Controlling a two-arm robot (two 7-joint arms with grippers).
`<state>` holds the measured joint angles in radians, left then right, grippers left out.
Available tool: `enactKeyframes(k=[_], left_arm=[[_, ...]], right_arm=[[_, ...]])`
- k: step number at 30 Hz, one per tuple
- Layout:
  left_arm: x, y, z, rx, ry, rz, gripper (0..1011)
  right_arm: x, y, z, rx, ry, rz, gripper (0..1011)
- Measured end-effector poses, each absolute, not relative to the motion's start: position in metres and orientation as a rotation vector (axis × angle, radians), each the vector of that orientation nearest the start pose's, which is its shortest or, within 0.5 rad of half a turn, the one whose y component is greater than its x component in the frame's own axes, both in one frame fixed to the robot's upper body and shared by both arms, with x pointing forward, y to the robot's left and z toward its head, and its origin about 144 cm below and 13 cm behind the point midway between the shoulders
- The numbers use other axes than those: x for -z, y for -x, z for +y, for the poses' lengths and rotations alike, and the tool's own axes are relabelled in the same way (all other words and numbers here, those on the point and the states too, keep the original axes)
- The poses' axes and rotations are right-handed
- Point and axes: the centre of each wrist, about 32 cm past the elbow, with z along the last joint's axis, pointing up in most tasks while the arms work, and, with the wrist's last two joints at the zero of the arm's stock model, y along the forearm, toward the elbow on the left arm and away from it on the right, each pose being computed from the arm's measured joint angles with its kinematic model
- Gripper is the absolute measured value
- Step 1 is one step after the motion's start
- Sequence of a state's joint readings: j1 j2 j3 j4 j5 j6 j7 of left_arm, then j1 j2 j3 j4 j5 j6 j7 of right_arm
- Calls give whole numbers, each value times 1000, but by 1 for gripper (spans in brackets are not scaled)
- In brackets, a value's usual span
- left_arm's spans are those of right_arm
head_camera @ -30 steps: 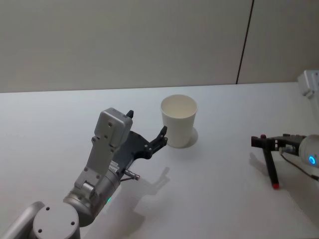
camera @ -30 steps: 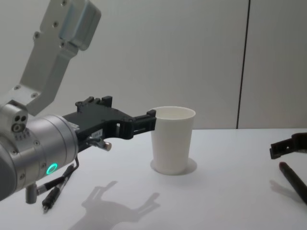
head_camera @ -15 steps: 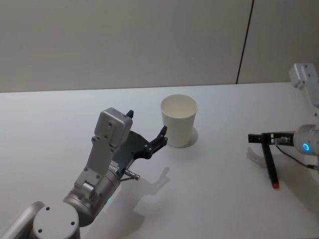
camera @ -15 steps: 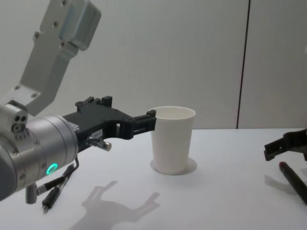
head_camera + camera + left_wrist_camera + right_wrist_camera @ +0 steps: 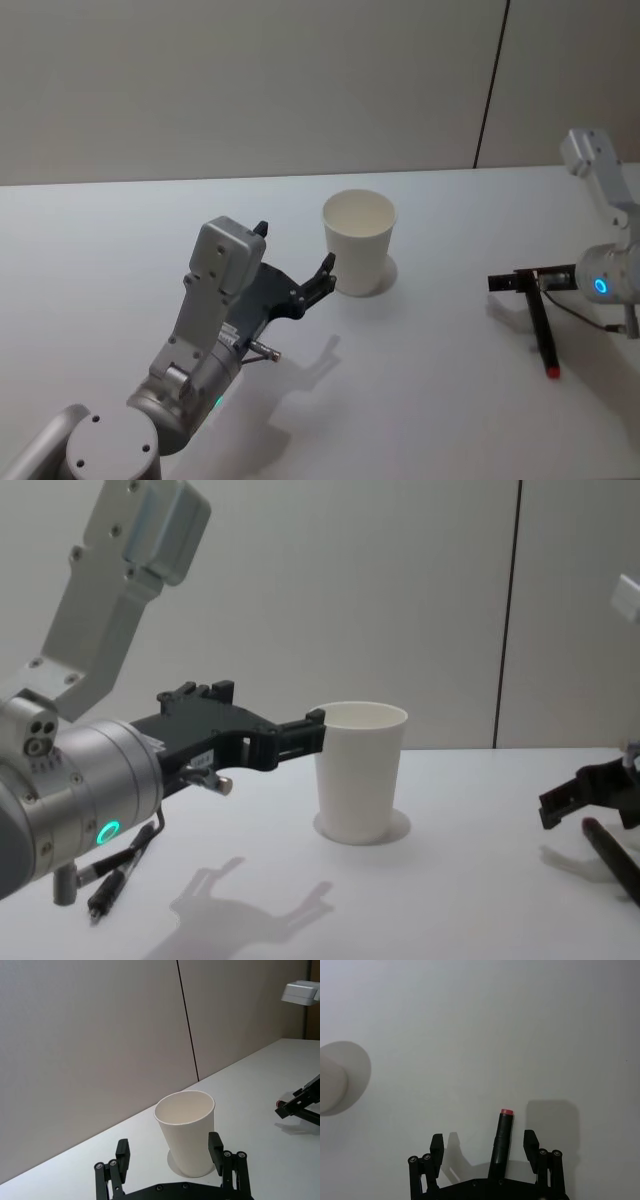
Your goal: Place the pen into the pen holder.
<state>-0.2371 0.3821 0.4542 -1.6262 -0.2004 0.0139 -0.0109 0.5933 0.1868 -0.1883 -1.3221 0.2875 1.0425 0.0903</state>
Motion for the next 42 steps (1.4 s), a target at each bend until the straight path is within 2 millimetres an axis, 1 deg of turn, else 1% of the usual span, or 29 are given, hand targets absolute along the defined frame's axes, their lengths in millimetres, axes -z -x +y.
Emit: enactKeyframes(k=[12,14,16,20,21,22,23,29,30,32,33,35,36,40,42], left_arm=[[-1204,-492,198,-1124,-61,-268,1000],[-1204,-492,198,-1124,-61,-268,1000],[-1204,-492,198,-1124,-61,-268,1000],[-1204,-492,198,-1124,-61,-268,1000],[-1204,-492,198,-1124,-61,-268,1000],[-1204,-492,198,-1124,-61,-268,1000],[-1204,-492,198,-1124,-61,-268,1000],[-1204,-492,198,-1124,-61,-268,1000],[-1204,-492,198,-1124,-61,-268,1000],[-1204,-492,198,-1124,-61,-268,1000],[-1204,-492,198,-1124,-61,-268,1000],[-1204,-492,198,-1124,-61,-268,1000],[-1204,-492,198,-1124,-61,-268,1000],[-1204,-492,198,-1124,-61,-268,1000],[-1204,-492,198,-1124,-61,-268,1000]], right_arm=[[-1289,-606,-239,1262,601,567,990],[-1289,-607,-240,1263,606,568,928],[-1289,-607,-240,1264,609,568,898],[-1288,-607,-241,1268,619,568,789],[-1288,-607,-241,1269,621,568,789],[-1288,-607,-242,1270,623,568,724],[-1288,-607,-242,1271,625,568,709],[-1286,-608,-244,1279,640,571,485],[-1286,-608,-244,1280,642,572,485],[-1285,-608,-245,1282,645,573,421],[-1284,-609,-245,1284,649,574,358],[-1283,-609,-246,1286,652,575,302],[-1282,-609,-246,1288,654,575,257],[-1281,-610,-247,1290,655,574,172],[-1281,-610,-247,1290,654,573,167]])
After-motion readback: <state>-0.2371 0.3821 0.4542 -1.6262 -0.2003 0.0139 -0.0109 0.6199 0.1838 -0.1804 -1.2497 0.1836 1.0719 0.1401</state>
